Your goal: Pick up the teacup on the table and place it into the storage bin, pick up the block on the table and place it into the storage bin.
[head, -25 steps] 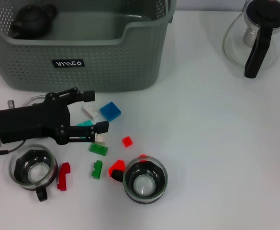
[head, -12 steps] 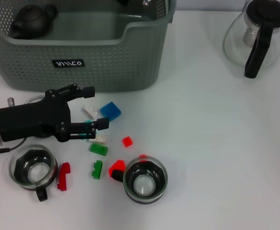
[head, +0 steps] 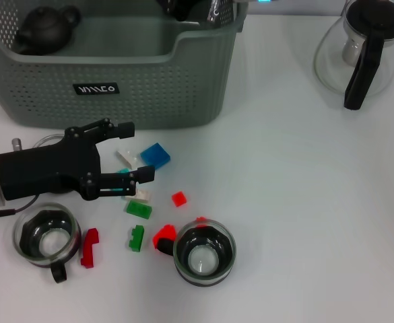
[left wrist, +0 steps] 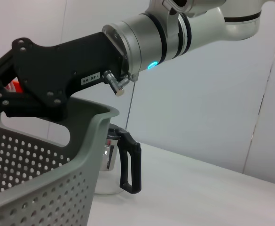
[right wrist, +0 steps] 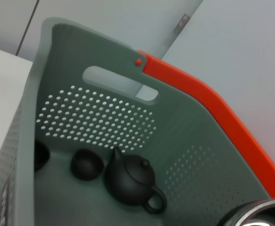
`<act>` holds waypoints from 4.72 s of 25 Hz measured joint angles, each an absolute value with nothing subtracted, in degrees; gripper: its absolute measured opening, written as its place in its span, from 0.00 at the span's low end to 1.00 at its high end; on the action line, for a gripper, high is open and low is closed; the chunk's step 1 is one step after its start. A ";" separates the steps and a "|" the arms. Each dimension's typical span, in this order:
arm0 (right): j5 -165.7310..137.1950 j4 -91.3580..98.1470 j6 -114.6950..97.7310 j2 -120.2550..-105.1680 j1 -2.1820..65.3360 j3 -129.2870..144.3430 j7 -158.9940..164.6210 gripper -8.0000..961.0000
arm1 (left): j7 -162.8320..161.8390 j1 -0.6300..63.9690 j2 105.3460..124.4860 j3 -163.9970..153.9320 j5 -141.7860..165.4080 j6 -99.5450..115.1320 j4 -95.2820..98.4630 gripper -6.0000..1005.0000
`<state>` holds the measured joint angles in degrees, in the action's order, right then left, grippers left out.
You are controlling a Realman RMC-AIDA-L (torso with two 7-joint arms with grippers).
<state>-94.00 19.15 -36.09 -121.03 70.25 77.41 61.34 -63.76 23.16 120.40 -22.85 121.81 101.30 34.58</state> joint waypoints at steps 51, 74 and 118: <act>-103.12 70.08 -73.43 -119.09 42.88 74.21 93.42 0.61 | -63.72 22.92 119.61 -22.84 121.82 101.45 34.58 0.88; -124.57 72.63 -103.13 -120.42 43.39 92.09 106.29 0.61 | -62.20 22.41 119.27 -23.06 122.93 101.18 34.63 0.87; -126.48 65.13 -77.33 -121.03 47.36 118.97 106.53 0.58 | -61.94 21.89 119.62 -22.94 122.86 100.10 33.55 0.86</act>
<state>-126.48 65.13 -77.33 -121.03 47.36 118.97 106.53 -61.94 21.89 119.62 -22.94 122.86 100.10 33.55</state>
